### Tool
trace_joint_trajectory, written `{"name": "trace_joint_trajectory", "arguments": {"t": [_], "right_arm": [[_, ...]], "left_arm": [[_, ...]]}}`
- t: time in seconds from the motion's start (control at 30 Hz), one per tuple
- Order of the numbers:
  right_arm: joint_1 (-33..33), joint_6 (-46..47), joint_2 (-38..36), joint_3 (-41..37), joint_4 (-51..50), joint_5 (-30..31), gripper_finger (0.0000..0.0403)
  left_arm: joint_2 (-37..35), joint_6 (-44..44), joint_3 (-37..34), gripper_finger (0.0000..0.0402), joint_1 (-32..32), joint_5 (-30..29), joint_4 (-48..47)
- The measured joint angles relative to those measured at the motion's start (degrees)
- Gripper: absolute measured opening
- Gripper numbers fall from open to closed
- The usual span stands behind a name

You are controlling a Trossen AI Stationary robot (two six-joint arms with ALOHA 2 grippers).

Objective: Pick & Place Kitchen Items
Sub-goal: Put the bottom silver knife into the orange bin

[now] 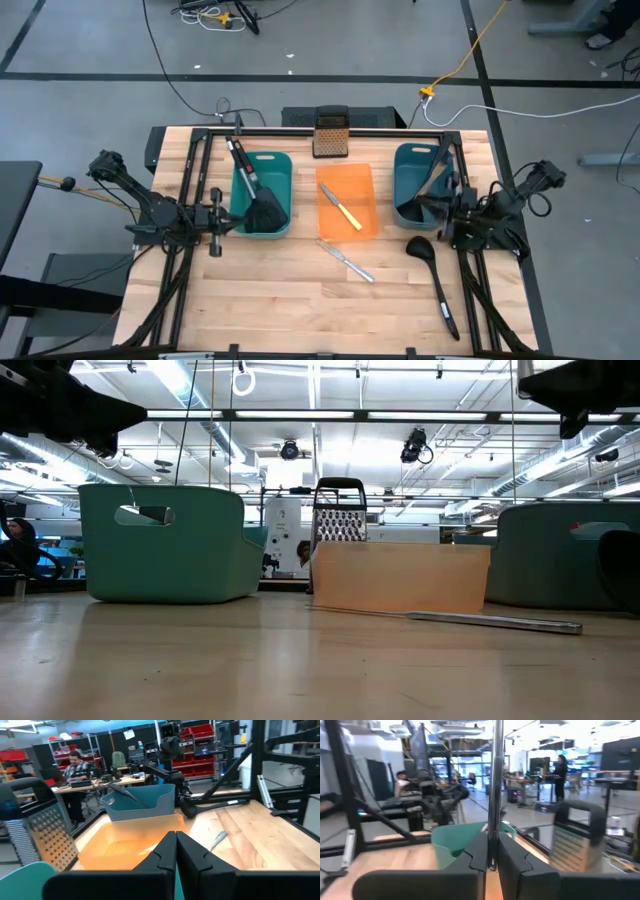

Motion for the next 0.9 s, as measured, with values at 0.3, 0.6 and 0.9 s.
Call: {"name": "trace_joint_trajectory", "arguments": {"t": [0.3,0.6,0.9], "right_arm": [[0.0,0.7,1.0,4.3,0.6,5.4,0.0025],[-2.2,17.9,21.9,26.1,-24.5,6.4,0.0025],[-17.3,42.0,42.9,41.7,-51.2,-11.4,0.0025]], "left_arm": [[0.0,0.5,0.0,0.0015,0.0,-0.7,0.0],[0.0,0.4,0.0,0.0015,0.0,-0.9,0.0],[0.0,-1.4,0.0,0.0015,0.0,-5.4,0.1]]}}
